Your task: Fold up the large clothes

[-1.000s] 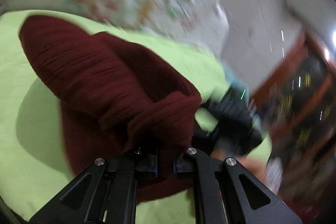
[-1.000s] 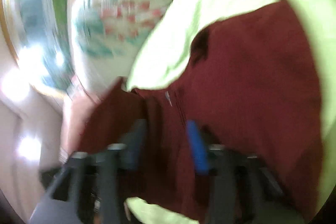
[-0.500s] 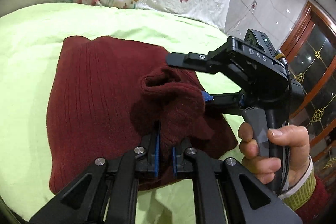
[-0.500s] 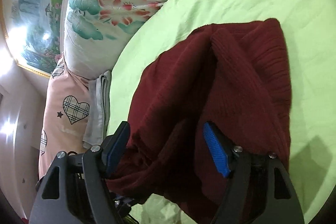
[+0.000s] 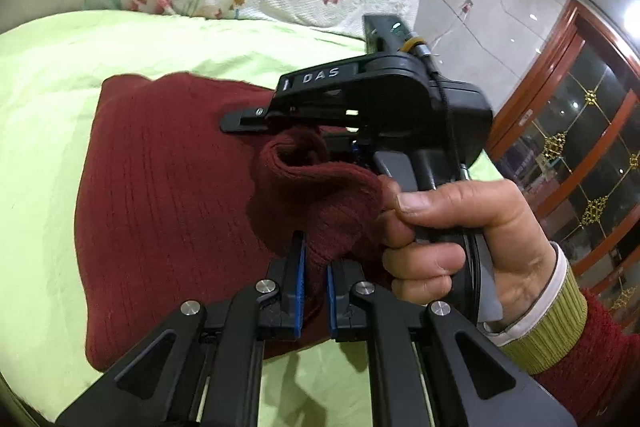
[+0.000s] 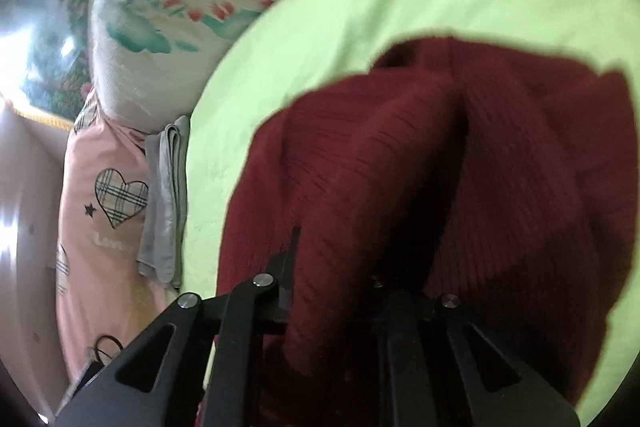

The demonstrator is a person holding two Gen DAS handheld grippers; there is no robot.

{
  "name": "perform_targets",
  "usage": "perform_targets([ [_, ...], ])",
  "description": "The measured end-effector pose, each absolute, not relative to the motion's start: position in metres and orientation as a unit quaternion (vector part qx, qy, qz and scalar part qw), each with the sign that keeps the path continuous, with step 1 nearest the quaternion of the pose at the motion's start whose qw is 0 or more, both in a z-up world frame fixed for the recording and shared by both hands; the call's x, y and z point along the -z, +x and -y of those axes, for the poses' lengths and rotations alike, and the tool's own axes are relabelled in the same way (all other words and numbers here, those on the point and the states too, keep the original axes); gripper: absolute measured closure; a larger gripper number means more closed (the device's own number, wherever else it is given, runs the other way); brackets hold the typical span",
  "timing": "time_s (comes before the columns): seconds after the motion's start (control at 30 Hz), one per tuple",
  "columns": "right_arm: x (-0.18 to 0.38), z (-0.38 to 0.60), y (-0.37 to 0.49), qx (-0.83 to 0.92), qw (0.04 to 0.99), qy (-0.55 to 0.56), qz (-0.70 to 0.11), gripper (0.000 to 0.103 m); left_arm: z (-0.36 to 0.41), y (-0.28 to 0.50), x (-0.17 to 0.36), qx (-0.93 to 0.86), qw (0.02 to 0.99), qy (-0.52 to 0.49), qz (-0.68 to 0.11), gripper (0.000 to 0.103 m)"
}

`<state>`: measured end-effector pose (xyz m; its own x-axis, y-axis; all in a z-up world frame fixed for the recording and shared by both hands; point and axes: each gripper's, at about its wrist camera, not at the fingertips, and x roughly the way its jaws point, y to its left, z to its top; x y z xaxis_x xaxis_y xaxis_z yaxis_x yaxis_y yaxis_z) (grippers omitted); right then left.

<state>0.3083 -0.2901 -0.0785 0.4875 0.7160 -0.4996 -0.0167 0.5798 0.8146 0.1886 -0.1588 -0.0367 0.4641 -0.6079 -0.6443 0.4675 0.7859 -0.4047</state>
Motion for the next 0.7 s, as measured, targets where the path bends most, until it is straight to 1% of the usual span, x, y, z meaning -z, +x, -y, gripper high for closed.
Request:
perform_targets([
  [0.07, 0.056, 0.301, 0.295, -0.249, 0.792, 0.381, -0.408, 0.09, 0.164, 0.186, 0.024, 0.332, 0.852, -0.086, -0.395, 0.096],
  [0.1, 0.038, 0.309, 0.284, -0.257, 0.81, 0.372, -0.375, 0.09, 0.167, 0.184, 0.018, 0.342, 0.852, -0.085, -0.386, 0.096],
  [0.13, 0.027, 0.315, 0.275, -0.258, 0.823, 0.363, -0.354, 0.09, 0.171, 0.182, 0.012, 0.353, 0.855, -0.076, -0.371, 0.096],
  [0.2, 0.014, 0.328, 0.256, -0.24, 0.852, 0.334, -0.324, 0.09, 0.183, 0.178, 0.011, 0.367, 0.853, -0.065, -0.366, 0.096],
  [0.3, 0.039, 0.338, 0.257, -0.194, 0.856, 0.313, -0.363, 0.09, 0.202, 0.186, 0.038, 0.376, 0.833, -0.053, -0.404, 0.096],
  [0.4, 0.09, 0.345, 0.267, -0.169, 0.825, 0.339, -0.419, 0.09, 0.211, 0.201, 0.074, 0.361, 0.813, -0.058, -0.454, 0.096],
  [0.47, 0.105, 0.352, 0.265, -0.177, 0.817, 0.366, -0.408, 0.09, 0.208, 0.203, 0.082, 0.355, 0.808, -0.066, -0.465, 0.094],
  [0.53, 0.108, 0.356, 0.265, -0.181, 0.812, 0.385, -0.399, 0.089, 0.202, 0.202, 0.078, 0.358, 0.807, -0.073, -0.464, 0.093],
  [0.63, 0.106, 0.355, 0.267, -0.18, 0.813, 0.381, -0.401, 0.084, 0.188, 0.196, 0.062, 0.362, 0.805, -0.079, -0.464, 0.082],
  [0.67, 0.106, 0.355, 0.267, -0.179, 0.812, 0.383, -0.403, 0.082, 0.183, 0.193, 0.058, 0.362, 0.806, -0.08, -0.462, 0.074],
  [0.7, 0.103, 0.355, 0.266, -0.177, 0.812, 0.384, -0.403, 0.081, 0.174, 0.189, 0.051, 0.361, 0.809, -0.083, -0.456, 0.07],
])
